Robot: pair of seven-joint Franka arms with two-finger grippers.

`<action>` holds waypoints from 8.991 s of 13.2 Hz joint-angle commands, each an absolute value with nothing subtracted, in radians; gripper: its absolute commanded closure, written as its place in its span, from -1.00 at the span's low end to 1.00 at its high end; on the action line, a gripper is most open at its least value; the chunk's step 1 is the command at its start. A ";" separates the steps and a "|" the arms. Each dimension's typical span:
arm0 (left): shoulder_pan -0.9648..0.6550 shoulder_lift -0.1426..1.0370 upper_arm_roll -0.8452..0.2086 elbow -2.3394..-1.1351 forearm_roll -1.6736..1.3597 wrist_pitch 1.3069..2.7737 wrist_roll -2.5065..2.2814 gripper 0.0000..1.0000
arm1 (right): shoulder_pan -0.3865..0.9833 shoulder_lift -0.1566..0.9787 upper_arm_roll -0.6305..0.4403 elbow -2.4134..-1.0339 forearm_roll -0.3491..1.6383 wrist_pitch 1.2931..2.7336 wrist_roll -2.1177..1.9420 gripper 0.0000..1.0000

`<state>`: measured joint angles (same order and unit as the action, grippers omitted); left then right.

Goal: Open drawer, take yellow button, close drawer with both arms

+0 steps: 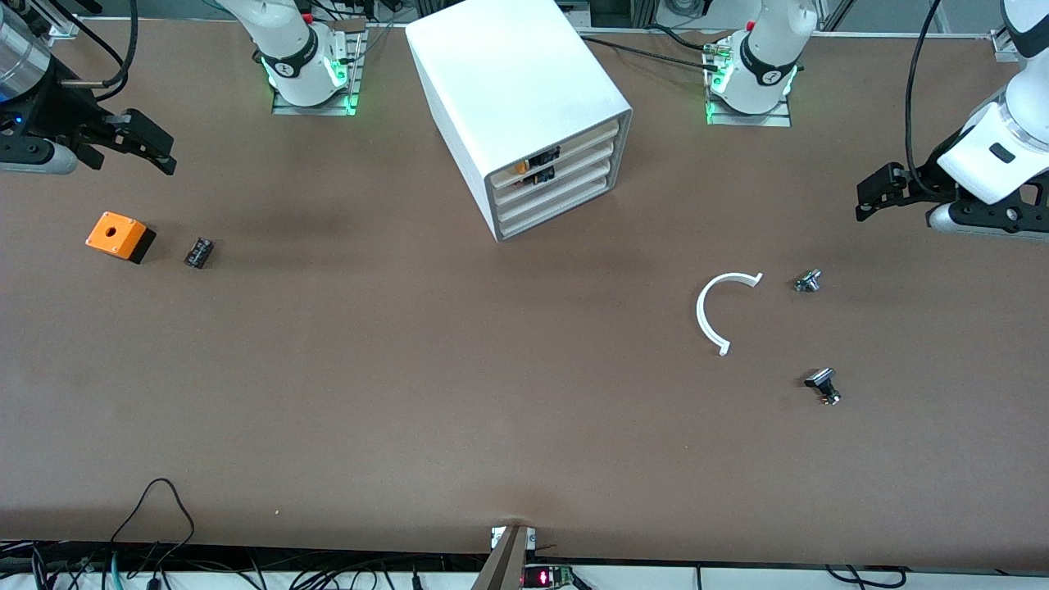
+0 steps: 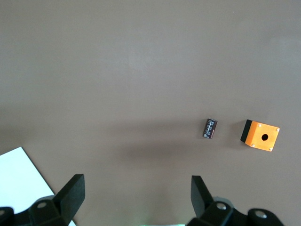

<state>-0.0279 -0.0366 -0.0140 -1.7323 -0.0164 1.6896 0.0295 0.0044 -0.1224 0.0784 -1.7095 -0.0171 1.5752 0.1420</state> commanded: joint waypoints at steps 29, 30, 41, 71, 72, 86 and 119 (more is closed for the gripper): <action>-0.025 0.169 -0.012 -1.834 -0.760 1.413 0.495 -0.98 | 0.141 0.313 0.089 -1.569 0.009 1.778 0.431 -1.00; -0.025 0.179 -0.012 -1.889 -0.825 1.446 0.591 -0.98 | 0.141 0.328 0.089 -1.565 0.009 1.795 0.437 -1.00; -0.031 0.241 -0.165 -2.118 -1.096 1.657 0.788 -0.86 | 0.181 0.377 0.086 -1.509 0.011 1.810 0.511 -1.00; 0.023 0.399 -0.357 -2.228 -1.329 1.637 1.060 1.00 | 0.370 0.448 0.089 -1.335 0.011 1.789 1.057 -1.00; 0.047 0.405 -0.356 -2.194 -1.281 1.640 1.036 1.00 | 0.383 0.456 0.089 -1.319 0.015 1.789 1.086 -1.00; 0.169 0.537 -0.356 -1.876 -1.011 1.631 0.803 -1.00 | 0.639 0.614 0.086 -1.094 0.086 1.901 1.521 -1.00; -0.006 0.531 -0.359 -1.092 -0.052 1.348 -0.451 -1.00 | 0.795 0.686 0.086 -0.982 0.132 1.875 1.783 1.00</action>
<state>-0.0092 0.5230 -0.3586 -1.0865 -0.0262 1.3221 -0.3672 0.8252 0.7184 0.0848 -0.9964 0.1031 1.9201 1.7859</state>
